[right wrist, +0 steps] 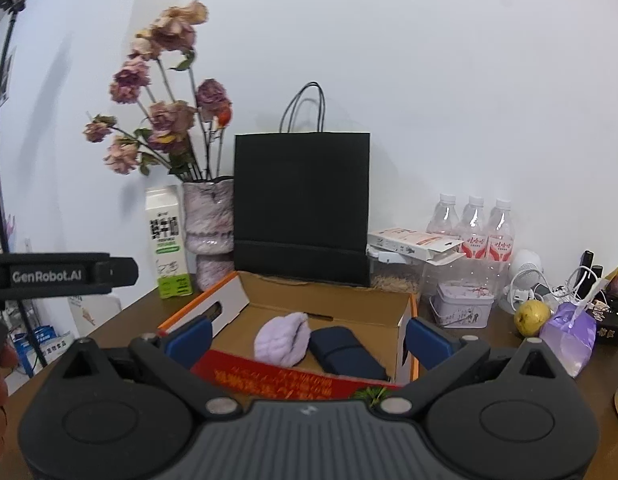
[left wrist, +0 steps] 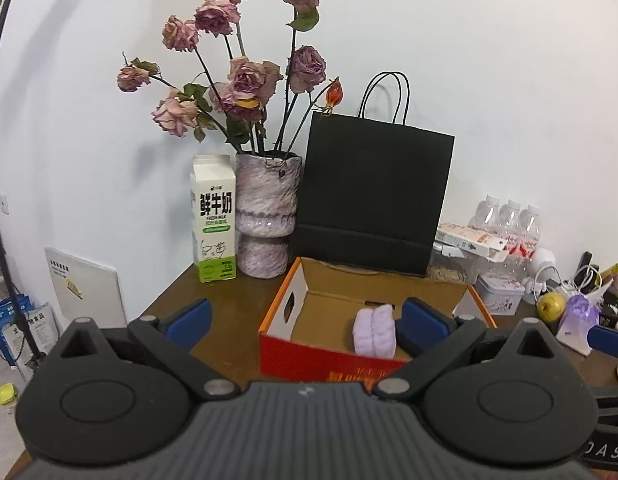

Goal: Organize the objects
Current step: 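Withdraw both tools from the box back toward the table items, then close the left gripper on the coiled cable while the right gripper approaches the lavender bag, then close the right gripper on the lavender cloth bag over the plush toy, then lift the lavender bag with the right gripper while the left gripper carries the cable toward the box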

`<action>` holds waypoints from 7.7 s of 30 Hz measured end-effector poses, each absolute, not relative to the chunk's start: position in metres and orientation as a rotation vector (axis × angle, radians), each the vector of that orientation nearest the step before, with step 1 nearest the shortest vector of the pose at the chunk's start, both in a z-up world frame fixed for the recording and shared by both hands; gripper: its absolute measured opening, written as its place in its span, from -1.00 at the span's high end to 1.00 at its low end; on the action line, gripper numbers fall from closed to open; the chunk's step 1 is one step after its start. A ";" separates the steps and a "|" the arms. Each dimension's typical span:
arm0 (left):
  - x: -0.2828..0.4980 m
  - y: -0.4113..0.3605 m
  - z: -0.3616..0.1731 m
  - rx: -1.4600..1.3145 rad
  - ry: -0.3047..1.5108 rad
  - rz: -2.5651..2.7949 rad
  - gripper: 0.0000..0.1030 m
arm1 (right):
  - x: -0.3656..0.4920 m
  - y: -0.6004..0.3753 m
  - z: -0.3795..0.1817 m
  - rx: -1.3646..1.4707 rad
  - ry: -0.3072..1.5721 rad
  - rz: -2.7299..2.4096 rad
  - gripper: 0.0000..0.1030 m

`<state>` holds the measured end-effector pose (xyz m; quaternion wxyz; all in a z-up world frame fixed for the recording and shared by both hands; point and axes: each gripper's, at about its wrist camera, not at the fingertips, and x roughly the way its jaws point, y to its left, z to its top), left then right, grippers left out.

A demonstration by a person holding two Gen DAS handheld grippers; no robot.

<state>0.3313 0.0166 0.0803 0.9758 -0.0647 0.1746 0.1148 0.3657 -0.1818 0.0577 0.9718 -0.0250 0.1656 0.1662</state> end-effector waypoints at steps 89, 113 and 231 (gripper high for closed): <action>0.201 0.006 -0.058 0.002 0.593 -0.048 -1.00 | 0.267 -0.229 -0.071 0.031 0.483 0.404 -0.77; 0.214 -0.005 -0.065 -0.014 0.461 -0.026 -0.77 | 0.268 -0.232 -0.071 0.055 0.485 0.401 -0.78; 0.372 -0.002 0.053 -0.158 0.478 0.147 -0.75 | 0.381 -0.187 0.058 0.158 0.184 0.565 0.87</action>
